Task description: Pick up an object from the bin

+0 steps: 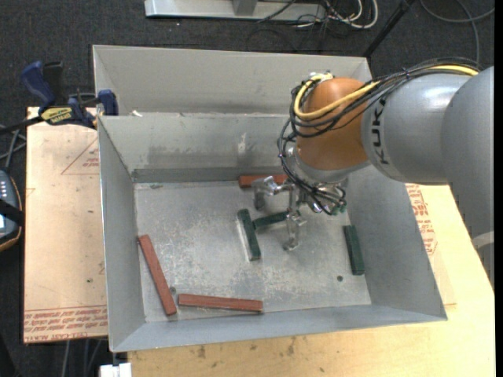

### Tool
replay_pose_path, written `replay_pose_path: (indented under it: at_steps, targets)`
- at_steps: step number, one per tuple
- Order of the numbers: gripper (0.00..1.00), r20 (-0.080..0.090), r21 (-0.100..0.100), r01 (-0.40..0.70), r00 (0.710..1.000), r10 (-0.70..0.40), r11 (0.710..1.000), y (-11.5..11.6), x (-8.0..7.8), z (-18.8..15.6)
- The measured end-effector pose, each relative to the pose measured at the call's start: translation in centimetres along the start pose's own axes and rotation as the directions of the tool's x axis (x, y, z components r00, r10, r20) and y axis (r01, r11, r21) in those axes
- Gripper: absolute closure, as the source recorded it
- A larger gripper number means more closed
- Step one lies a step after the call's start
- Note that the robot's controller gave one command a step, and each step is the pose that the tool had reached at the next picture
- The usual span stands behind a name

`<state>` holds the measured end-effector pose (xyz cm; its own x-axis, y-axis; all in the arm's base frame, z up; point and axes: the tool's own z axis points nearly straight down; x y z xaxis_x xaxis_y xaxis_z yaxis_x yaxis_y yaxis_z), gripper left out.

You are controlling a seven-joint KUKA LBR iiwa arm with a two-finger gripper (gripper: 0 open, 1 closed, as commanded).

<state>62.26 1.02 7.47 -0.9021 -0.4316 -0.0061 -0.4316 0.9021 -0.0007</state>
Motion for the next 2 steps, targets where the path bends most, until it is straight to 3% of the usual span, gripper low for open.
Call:
replay_pose_path:
  at_steps: [1,2]
  targets:
    - [1.0,-0.007,0.002,-0.021,1.0,0.021,1.0,-0.04,-0.3,2.09]
    - [1.0,-0.005,0.003,-0.023,1.0,0.023,1.0,-0.03,-0.34,1.83]
